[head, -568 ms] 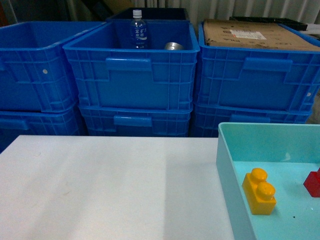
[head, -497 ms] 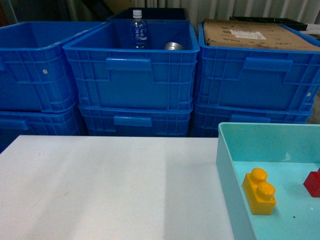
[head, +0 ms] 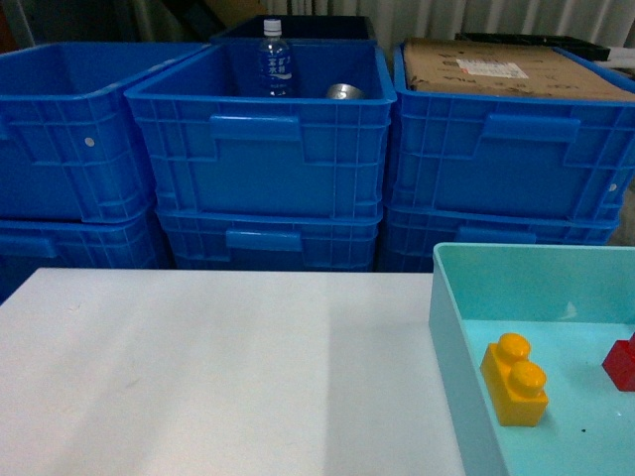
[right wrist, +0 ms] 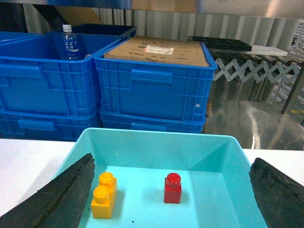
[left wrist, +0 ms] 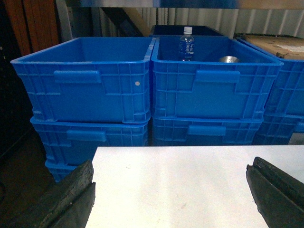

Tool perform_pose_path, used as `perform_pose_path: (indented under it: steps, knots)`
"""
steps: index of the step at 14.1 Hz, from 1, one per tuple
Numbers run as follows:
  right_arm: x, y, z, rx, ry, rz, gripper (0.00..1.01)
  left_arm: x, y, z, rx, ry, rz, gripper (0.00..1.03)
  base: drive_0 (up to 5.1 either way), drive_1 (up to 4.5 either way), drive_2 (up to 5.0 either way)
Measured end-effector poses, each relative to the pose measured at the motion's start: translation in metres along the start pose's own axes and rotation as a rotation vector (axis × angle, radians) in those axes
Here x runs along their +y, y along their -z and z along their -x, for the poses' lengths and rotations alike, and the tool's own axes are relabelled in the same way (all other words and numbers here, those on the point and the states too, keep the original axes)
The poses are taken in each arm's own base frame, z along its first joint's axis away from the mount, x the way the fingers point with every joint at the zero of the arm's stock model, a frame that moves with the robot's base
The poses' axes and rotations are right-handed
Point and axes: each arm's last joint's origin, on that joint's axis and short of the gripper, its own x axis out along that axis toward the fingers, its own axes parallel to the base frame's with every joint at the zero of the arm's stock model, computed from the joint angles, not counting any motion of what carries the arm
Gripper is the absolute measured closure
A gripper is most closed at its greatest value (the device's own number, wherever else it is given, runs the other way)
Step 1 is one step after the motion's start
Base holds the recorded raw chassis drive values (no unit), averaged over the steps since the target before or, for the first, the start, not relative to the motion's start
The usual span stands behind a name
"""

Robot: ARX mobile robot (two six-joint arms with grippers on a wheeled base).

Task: Pick red block from blue box to shelf

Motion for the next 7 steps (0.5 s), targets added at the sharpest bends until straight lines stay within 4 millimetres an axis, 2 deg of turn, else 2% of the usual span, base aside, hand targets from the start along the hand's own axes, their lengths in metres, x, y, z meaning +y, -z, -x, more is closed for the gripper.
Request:
perform_pose_path:
  steps: [7]
  knots:
    - [0.0033,-0.0053,-0.0028,-0.048,-0.03,0.008,0.03,0.0,0.0,0.0,0.0,0.0,0.0,0.05,0.0,0.0,0.0]
